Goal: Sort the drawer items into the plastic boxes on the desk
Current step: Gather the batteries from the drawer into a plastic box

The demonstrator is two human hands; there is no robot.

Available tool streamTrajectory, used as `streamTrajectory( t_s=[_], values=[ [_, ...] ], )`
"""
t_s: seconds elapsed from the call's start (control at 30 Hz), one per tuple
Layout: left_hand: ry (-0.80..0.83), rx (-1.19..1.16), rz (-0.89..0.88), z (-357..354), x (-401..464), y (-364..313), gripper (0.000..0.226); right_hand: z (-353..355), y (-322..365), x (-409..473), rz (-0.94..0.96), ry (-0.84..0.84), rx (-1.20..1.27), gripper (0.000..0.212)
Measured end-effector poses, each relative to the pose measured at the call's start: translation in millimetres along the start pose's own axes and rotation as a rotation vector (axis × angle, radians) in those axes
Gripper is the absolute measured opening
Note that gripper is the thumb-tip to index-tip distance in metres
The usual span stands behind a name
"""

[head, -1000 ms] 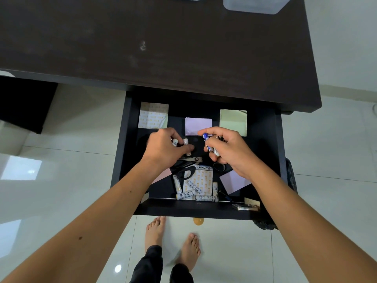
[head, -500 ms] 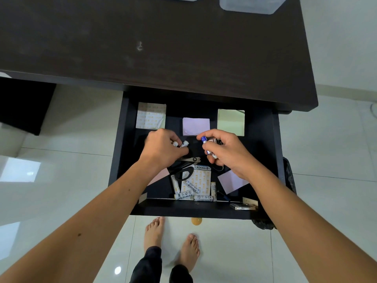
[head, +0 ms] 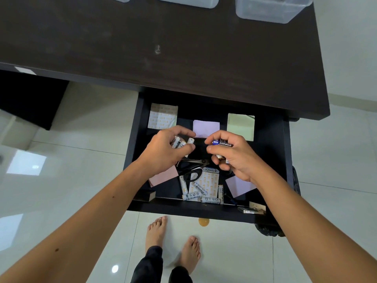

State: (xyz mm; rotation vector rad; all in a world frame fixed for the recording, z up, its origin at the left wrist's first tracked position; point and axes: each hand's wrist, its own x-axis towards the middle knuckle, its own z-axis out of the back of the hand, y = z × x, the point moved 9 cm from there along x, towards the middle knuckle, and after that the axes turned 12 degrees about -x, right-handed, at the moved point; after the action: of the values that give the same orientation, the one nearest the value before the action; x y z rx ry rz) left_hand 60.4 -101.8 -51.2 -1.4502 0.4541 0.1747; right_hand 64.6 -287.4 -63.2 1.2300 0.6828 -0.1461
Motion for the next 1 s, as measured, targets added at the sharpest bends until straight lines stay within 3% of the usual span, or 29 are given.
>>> streamTrajectory(
  t_s=[0.27, 0.4, 0.6, 0.8, 1.0],
  values=[
    [0.023, -0.502, 0.034, 26.6, -23.8, -15.8, 0.015, -25.7, 11.6, 12.8, 0.052, 0.03, -0.26, 0.028],
    [0.046, -0.529, 0.011, 35.6, -29.9, -22.2, 0.016, -44.9, 28.6, 23.7, 0.212, 0.036, -0.547, 0.018],
    [0.028, -0.317, -0.02, 30.0, -29.1, -18.0, 0.014, -60.8, 34.8, 34.1, 0.434, 0.054, -1.039, 0.02],
    [-0.012, -0.348, 0.033, 29.6, -25.1, -6.4, 0.025, -51.5, 31.3, 28.7, 0.468, 0.048, -1.05, 0.012],
    [0.029, -0.095, 0.087, 18.9, -18.7, 6.2, 0.02, -11.6, 15.4, 13.2, 0.234, -0.027, -0.563, 0.014]
  ],
)
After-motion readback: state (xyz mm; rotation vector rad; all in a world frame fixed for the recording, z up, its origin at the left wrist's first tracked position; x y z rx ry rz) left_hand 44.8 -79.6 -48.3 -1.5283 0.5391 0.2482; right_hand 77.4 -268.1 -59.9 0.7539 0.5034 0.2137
